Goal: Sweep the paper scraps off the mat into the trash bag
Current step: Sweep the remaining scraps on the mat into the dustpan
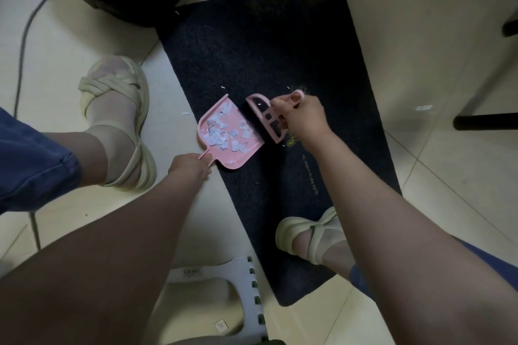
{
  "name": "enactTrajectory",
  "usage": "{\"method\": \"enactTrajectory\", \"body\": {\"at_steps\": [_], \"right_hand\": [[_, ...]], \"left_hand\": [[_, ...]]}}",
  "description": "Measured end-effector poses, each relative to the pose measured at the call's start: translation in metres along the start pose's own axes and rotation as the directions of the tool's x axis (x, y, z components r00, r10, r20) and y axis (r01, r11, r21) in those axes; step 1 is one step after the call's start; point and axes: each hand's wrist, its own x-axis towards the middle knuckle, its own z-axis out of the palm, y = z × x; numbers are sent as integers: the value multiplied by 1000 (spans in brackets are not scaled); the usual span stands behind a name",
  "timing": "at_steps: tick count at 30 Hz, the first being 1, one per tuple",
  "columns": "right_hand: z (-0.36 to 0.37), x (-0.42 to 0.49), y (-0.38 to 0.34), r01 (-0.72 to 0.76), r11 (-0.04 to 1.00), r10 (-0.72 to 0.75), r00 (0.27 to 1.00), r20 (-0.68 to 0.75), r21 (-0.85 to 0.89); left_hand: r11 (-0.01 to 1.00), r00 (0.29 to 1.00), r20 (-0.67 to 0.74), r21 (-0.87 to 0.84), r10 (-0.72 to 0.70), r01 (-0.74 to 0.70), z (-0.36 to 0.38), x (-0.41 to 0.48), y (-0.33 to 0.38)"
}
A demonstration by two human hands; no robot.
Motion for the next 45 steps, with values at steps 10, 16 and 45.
{"method": "enactTrajectory", "body": {"at_steps": [10, 16, 45], "right_hand": [[-5, 1, 2, -68, 997, 69, 998, 9, -43], [-16, 3, 4, -40, 999, 41, 995, -94, 4], [-6, 10, 0, -280, 947, 292, 955, -58, 156]], "left_hand": [[998, 1000, -26, -69, 4, -5, 1, 0, -3], [998, 1000, -16, -57, -1, 0, 1, 1, -2], [999, 1000, 4, -43, 5, -5, 0, 1, -2]]}}
